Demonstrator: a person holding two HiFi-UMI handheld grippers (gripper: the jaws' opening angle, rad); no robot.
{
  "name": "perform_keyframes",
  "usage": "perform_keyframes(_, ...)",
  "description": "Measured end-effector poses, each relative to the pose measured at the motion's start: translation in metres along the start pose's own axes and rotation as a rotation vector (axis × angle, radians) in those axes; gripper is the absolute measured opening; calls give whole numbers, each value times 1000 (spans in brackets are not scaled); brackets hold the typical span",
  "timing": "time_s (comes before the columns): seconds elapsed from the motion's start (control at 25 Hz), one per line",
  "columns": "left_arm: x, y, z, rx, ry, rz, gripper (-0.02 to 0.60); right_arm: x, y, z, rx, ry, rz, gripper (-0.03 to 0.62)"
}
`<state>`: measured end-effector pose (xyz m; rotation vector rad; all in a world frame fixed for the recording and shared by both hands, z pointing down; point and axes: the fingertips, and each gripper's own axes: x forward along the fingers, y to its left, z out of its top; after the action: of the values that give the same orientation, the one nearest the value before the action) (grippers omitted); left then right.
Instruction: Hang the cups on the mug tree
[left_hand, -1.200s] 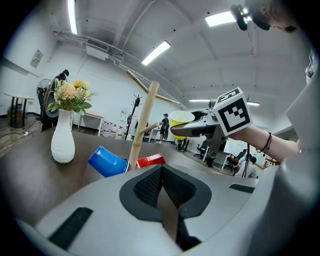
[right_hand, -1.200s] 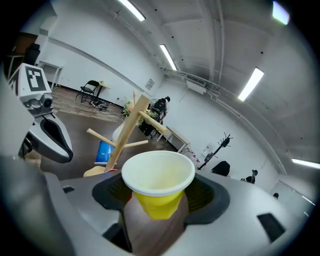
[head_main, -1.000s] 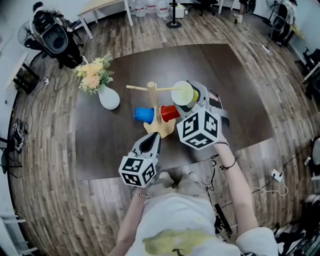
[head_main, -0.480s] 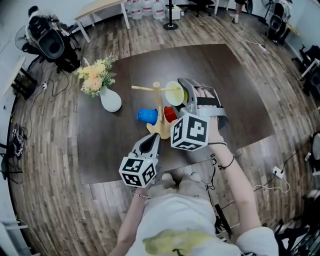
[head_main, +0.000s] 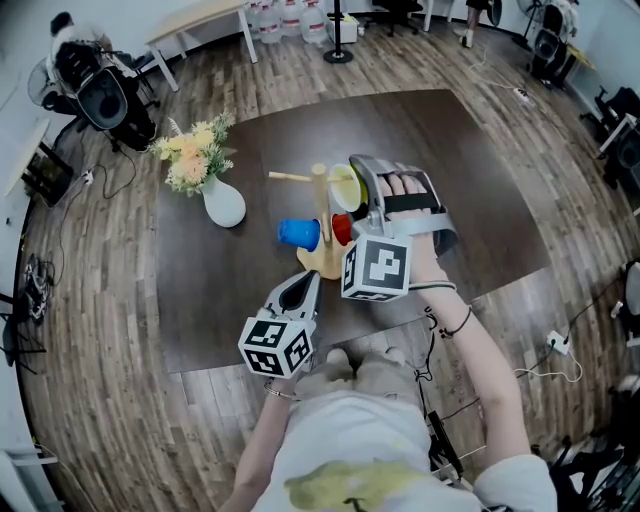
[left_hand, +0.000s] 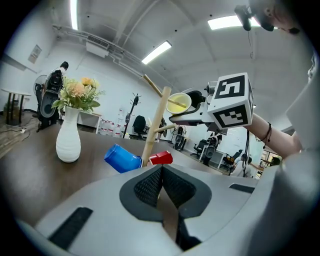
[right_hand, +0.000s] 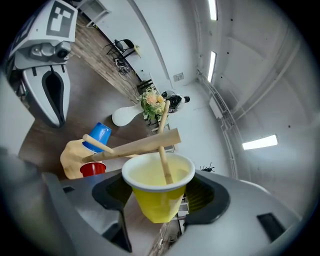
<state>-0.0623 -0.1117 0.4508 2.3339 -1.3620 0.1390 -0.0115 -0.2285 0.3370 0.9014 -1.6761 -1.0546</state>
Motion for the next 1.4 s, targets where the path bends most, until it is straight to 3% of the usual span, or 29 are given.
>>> perform_keyframes(0.32,-7,0,-1,-8,-13,6,23,-2,9,13,-66,-29,13,319)
perform_keyframes(0.64,-14,0,-4,-19,-17,21,23,-6,14,18,-49,-63,12,322)
perform_keyframes(0.88,-15,2,-6,-23,-15,21,23,-8,15,23,-15,-102,6,360)
perform_keyframes(1.4,-10,-8,-7,-23,-3,26,23,-33,1,31,222,-247,8,360)
